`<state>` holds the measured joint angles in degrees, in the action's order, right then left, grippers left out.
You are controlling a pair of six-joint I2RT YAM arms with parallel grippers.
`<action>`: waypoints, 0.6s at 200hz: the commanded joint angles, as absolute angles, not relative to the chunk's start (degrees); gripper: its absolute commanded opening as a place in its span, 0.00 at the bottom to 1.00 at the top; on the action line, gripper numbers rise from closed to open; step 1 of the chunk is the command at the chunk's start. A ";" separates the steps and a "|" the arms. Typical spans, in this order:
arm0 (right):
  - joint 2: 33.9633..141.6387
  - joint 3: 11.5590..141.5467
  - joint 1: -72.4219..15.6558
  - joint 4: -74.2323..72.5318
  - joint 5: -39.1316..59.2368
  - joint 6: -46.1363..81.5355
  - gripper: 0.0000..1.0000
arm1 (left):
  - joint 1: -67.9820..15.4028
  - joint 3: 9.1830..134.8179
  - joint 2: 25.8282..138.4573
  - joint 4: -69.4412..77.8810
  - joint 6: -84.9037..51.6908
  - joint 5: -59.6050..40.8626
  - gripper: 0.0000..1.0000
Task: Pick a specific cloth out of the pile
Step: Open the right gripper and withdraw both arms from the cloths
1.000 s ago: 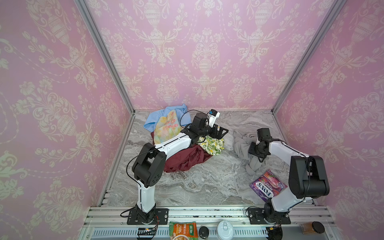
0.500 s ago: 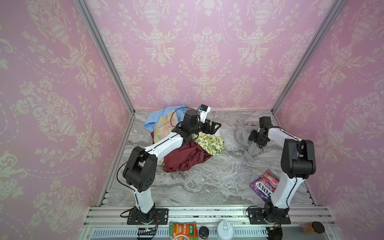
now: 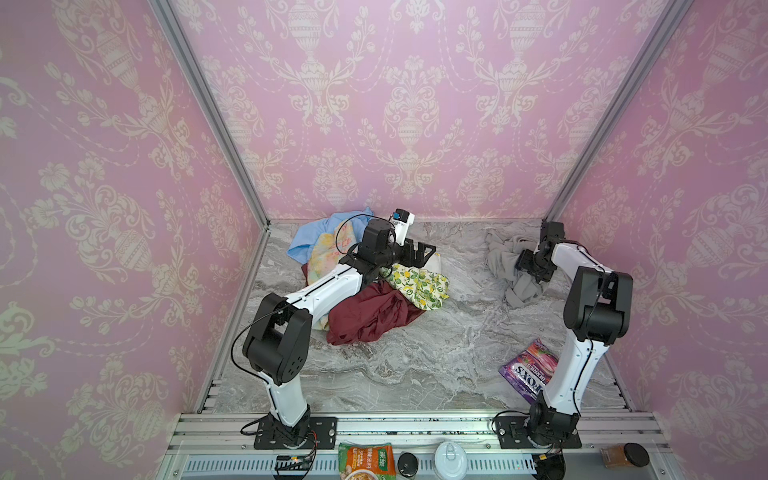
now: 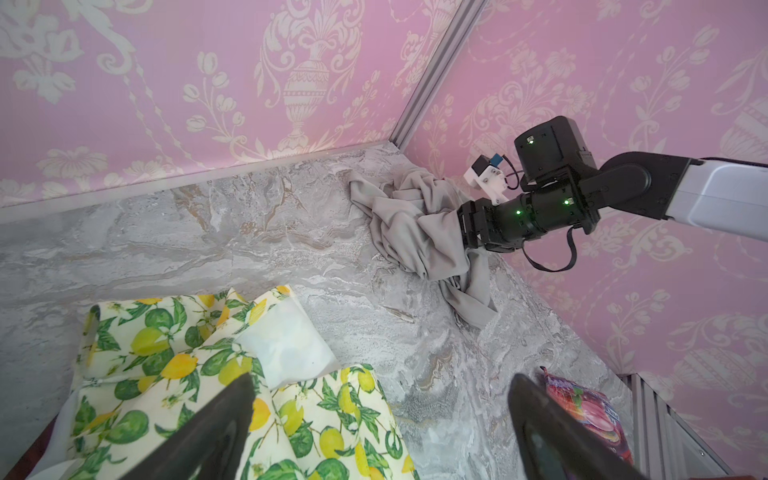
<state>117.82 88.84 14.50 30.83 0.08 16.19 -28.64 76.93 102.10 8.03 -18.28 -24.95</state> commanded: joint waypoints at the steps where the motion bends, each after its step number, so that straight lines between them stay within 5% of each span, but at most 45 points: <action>1: 111.98 87.16 14.18 30.17 -0.01 15.82 0.79 | -28.02 77.30 98.13 4.34 -15.11 -21.36 0.99; 31: 102.80 82.55 14.07 28.24 -0.38 16.78 0.92 | -27.26 75.27 94.32 2.01 -13.77 -18.03 0.99; 120: 74.68 62.93 9.33 20.35 -1.58 15.34 0.99 | -19.87 63.16 77.19 -7.44 -10.76 -5.89 0.99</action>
<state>81.23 70.32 12.40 24.27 -1.39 16.49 -23.62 65.89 82.54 -1.98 -13.89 -12.16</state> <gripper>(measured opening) 0.990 0.992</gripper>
